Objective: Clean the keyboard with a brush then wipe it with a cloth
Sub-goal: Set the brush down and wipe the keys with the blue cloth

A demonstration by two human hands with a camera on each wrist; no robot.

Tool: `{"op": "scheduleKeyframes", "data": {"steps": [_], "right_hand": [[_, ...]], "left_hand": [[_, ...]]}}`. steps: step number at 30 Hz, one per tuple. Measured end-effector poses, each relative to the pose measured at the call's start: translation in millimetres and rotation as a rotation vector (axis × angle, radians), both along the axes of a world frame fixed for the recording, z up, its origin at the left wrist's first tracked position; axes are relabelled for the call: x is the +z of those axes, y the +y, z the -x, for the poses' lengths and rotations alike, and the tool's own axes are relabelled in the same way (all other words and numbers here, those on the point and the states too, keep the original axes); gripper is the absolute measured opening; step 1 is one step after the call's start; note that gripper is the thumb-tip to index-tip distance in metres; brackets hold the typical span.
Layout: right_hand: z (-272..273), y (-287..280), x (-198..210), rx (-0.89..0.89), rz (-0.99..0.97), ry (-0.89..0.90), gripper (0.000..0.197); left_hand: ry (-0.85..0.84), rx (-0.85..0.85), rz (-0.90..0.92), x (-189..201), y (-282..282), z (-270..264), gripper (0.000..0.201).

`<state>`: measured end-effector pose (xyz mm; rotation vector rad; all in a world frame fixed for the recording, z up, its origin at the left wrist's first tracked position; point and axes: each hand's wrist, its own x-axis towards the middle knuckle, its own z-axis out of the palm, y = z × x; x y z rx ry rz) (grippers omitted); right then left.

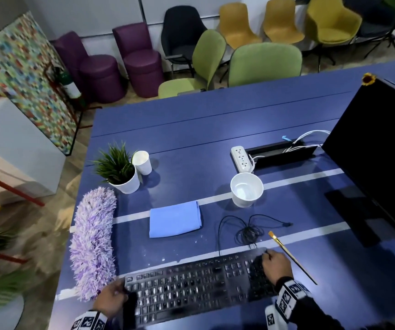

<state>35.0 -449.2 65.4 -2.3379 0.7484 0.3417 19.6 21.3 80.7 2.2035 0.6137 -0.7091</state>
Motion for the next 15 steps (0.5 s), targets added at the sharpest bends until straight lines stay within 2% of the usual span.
{"op": "scheduleKeyframes", "data": {"steps": [1, 3, 6, 10, 15], "right_hand": [[-5, 1, -2, 0.001, 0.011, -0.021, 0.024], [-16, 3, -2, 0.013, 0.022, -0.029, 0.027], [-30, 2, -4, 0.031, 0.022, -0.019, 0.030], [-37, -2, -6, 0.053, -0.034, -0.082, 0.031], [-35, -3, -8, 0.035, -0.068, -0.101, 0.031]], "left_hand": [[-0.034, 0.003, -0.047, -11, 3, -2, 0.051], [-0.072, 0.028, -0.074, -2, -10, -8, 0.051], [-0.097, 0.017, -0.185, 14, -23, -19, 0.040], [-0.073, -0.119, -0.326, 31, -34, -43, 0.022], [-0.176, -0.222, -0.352, 46, -61, -111, 0.041]]}}
